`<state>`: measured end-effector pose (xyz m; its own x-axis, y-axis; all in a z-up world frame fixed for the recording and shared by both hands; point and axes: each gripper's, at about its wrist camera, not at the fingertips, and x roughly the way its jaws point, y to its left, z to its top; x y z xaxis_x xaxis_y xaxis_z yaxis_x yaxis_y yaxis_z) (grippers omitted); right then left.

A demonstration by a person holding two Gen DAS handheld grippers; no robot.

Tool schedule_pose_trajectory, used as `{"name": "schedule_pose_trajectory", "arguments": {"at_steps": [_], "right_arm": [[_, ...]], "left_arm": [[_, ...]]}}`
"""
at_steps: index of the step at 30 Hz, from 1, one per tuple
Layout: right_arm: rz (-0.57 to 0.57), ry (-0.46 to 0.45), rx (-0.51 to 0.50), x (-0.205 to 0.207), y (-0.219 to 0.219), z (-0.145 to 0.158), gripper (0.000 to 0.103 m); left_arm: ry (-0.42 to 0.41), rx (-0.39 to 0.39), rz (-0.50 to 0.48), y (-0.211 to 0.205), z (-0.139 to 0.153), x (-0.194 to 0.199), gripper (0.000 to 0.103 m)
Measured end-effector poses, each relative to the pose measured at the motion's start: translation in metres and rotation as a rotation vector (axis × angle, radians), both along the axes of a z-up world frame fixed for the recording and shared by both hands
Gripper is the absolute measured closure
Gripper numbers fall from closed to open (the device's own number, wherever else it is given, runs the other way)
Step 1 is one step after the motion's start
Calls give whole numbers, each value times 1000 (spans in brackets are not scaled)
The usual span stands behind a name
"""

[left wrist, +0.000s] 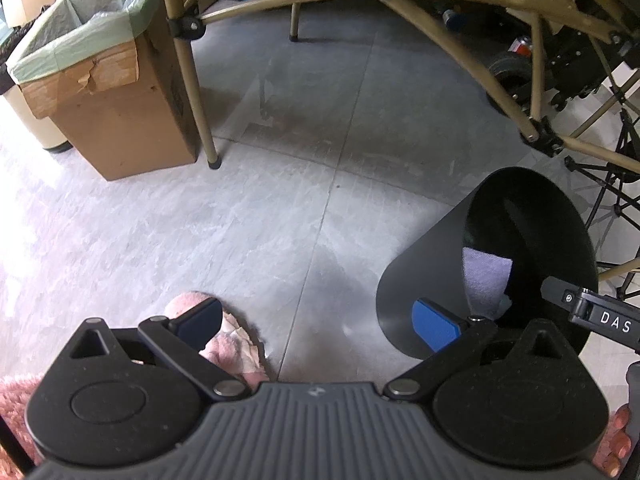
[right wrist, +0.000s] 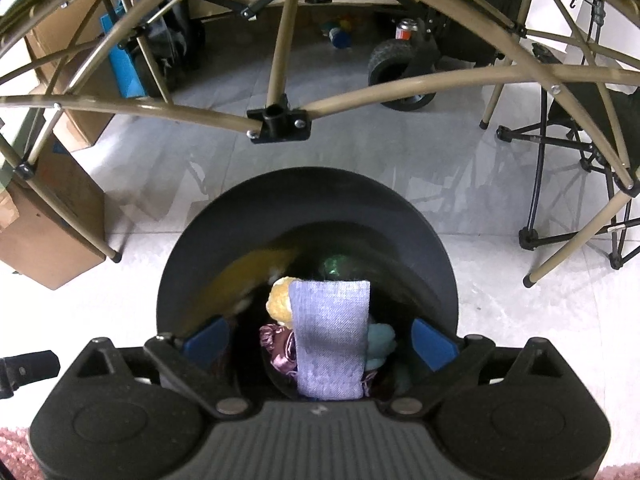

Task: Collect trash
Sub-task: 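Raise both tools back up over the table toward the lilac towel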

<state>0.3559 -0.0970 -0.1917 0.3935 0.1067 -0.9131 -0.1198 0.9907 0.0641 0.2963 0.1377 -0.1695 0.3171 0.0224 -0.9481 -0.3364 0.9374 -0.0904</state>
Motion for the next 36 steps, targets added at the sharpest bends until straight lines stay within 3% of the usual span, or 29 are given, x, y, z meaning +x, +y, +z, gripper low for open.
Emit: {"name": "schedule_pose_trajectory", "arguments": {"at_steps": [11,20,30,36], "right_arm": [[-10,-89,21,-19,-22,29,2],[-15,-214,73,-42,-48,79,2],[-26,-453,126,-62,-83,157,0],[-27,-599,112,-38,-99,192,0]], "left_arm": [[-112,30,-57,-26,31,-4,0],[-273,44,-103,-54,77,-16,0],[-433,65,-146,-82,131,-16,0],[-506,68,-127,-94,161,5,0]]}}
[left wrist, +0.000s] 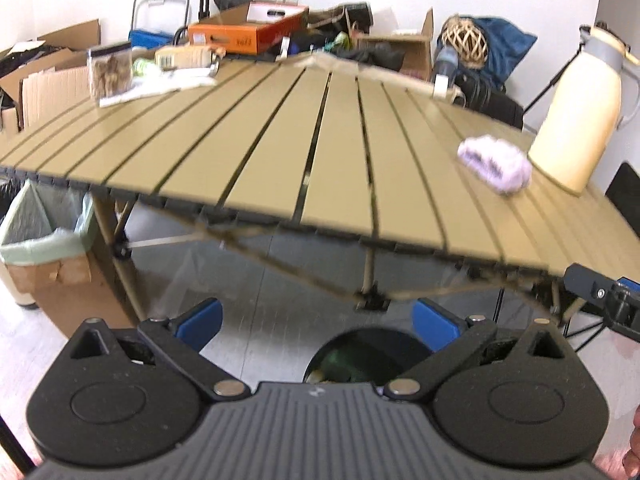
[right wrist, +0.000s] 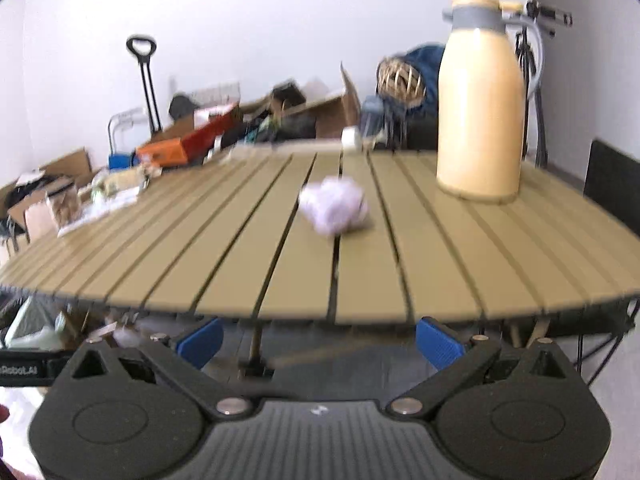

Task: Collect trash
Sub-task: 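Raise both tools back up over the table toward the lilac towel, then grasp the lilac towel with the right tool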

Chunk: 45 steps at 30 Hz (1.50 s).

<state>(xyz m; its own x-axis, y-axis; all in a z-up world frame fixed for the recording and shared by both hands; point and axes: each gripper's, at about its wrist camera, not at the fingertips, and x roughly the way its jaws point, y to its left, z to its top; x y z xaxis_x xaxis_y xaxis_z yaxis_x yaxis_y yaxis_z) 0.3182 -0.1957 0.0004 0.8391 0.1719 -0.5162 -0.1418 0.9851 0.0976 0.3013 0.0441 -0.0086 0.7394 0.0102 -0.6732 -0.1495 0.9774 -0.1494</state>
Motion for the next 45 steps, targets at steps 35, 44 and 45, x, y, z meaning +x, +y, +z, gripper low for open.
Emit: {"name": "schedule_pose_trajectory", "arguments": {"at_steps": [35,44,45], "right_arm": [[-25,13,-21,199,13,-9,60],[-38,-82,175,182,-16,8,64],[-35,-79,184,182,-18,8,64]], "left_arm": [[-28,-67,29,8,20,144,0],[-35,-56,32,11,21,137,0],[-34,-54,33,11,21,137,0]]}}
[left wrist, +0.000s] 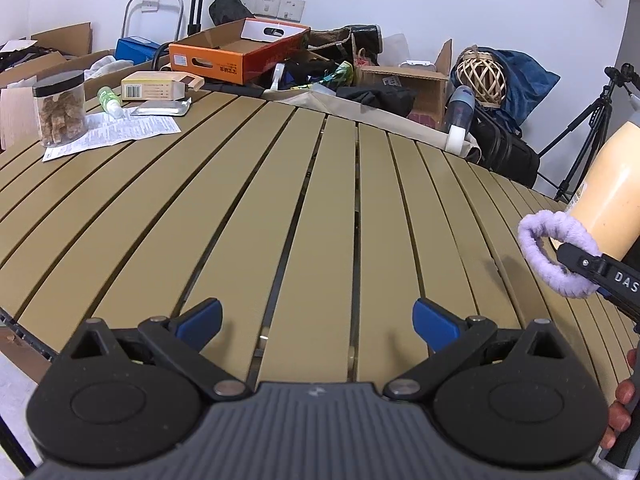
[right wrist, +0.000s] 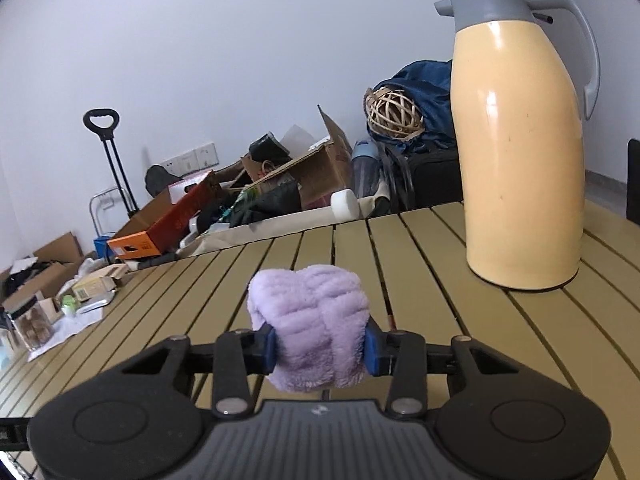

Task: Collect trash
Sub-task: 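Grasp the lilac towel with the right tool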

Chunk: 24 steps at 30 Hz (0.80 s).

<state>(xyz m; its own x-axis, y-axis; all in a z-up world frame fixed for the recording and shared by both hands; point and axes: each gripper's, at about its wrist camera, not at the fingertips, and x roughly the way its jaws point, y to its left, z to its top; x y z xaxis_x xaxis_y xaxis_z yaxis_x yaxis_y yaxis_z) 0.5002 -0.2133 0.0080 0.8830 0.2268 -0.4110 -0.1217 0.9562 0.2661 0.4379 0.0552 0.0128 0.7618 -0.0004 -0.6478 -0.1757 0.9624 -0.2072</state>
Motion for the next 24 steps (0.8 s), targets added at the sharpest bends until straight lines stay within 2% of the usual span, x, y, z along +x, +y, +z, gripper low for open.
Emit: {"name": "schedule_pose_trajectory", "arguments": {"at_steps": [8,17,24], "right_arm": [[56,-17,39,-13,1,0,64],[232,3,8,-28,30,-6,64],[364,30,-50,-37,60,-11,65]], "left_arm": [[-7,5,-11,-1,0,-3,0],[-37,32,-57,-10,1,-6,0],[-71,125,-123,-27,-4,-11,0]]}}
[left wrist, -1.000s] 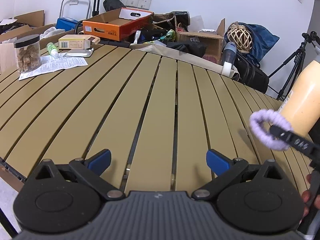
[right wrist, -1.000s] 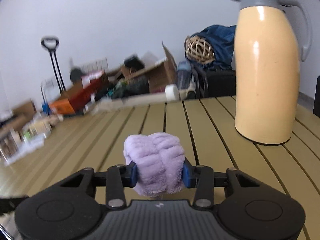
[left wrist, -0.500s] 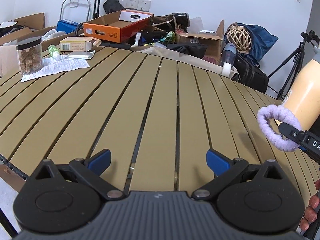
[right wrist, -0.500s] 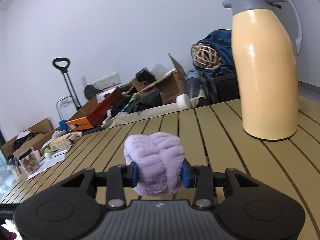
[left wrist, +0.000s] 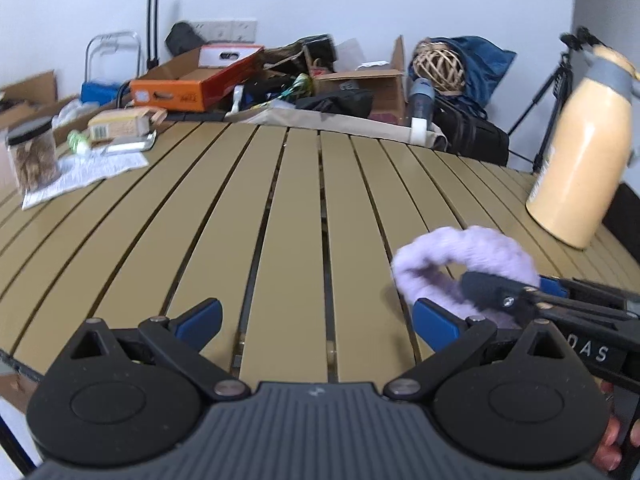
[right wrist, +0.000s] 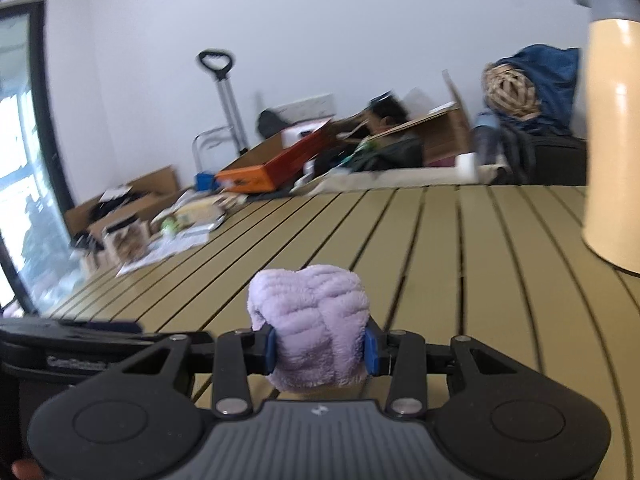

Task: Collect trash
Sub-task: 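Grasp the lilac towel with the right tool, then lift the lilac towel with right tool while left tool grasps the white foam block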

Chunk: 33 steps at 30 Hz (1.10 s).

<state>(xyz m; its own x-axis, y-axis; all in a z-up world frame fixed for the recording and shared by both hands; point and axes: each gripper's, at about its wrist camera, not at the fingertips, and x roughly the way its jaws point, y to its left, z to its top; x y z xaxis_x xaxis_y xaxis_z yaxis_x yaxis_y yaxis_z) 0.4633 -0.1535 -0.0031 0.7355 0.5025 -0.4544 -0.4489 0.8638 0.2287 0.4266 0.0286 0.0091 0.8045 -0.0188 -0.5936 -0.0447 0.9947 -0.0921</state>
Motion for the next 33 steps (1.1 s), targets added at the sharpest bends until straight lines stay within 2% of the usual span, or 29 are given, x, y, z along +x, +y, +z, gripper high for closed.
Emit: {"name": "schedule_pose_trajectory", "arguments": {"at_steps": [7,13,18,20,21,22,23,28,33], "right_arm": [[40,33,-47,-2,10,-7,65],[30,35,-86,-4,11,-7,57],[19,27,-109,-6,11,-7,57],[17,26,-120,-6,12,-8,66],[14,23,-127,-6,13,-8,68],[7,14,-130,-7,12,-7,75],[-7,4,-122,-7,9,-6,79],[-111,-38,-48,-6,-21,8,80],[-263,-70,9,-3,-75,15,80]], "left_arm": [[-6,38,9,3,-4,-1,0],[-3,44,12,5,-5,-2,0],[-2,43,12,5,-5,-2,0],[-3,42,12,5,-5,-2,0],[-2,41,13,5,-5,-2,0],[-3,40,14,5,-4,-2,0],[-5,37,15,5,-3,-2,0],[-21,16,7,-3,8,0,0],[-23,68,-21,-35,28,24,0]]}}
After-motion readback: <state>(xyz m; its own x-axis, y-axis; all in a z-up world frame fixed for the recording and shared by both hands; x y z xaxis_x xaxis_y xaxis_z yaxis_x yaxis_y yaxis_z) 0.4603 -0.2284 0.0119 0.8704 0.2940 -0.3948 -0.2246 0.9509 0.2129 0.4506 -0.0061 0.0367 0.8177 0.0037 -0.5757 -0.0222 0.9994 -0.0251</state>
